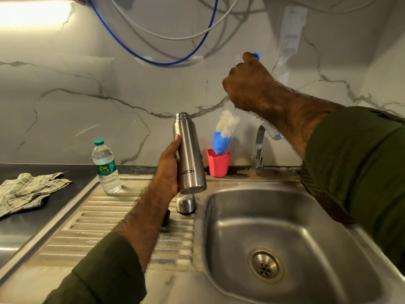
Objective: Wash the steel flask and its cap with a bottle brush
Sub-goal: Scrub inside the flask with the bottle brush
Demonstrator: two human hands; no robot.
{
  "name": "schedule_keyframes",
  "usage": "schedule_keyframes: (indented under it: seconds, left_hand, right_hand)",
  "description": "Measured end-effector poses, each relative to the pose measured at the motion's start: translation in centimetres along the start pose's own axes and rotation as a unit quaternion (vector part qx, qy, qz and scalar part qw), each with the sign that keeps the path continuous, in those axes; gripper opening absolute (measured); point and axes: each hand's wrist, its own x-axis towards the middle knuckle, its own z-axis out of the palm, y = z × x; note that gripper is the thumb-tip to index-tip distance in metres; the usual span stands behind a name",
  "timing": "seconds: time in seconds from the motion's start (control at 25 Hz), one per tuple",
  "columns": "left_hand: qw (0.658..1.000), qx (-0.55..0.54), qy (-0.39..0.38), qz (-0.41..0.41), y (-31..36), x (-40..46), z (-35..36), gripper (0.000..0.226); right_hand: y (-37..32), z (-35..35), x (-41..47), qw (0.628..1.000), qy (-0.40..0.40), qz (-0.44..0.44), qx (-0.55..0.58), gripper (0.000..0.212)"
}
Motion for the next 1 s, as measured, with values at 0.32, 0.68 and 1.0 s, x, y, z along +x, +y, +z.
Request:
schedule_keyframes:
  seconds: [0.32,0.68,1.0]
  left_hand:
    - [1.000,-0.015,-0.005,-0.002,-0.4,-0.3,0.5,0.082]
    - [1.000,0.019,-0.018,-0.004,-2.3,-1.3,-0.4,0.095]
    - [0.996,0.081,0.031,-0.013,-4.3,-2.4,-1.3,0.090]
  right_hand:
    - [-0.2,-0.9,-4.1,0.977,-0.022,0.156,0.145,0.017]
    - [-7.6,2.7,-14.8,0.822,-0.100,0.369,0.423,0.028]
    - [-15.1,5.9,-19.7,0.602,0.085,0.438,0.662,0.029]
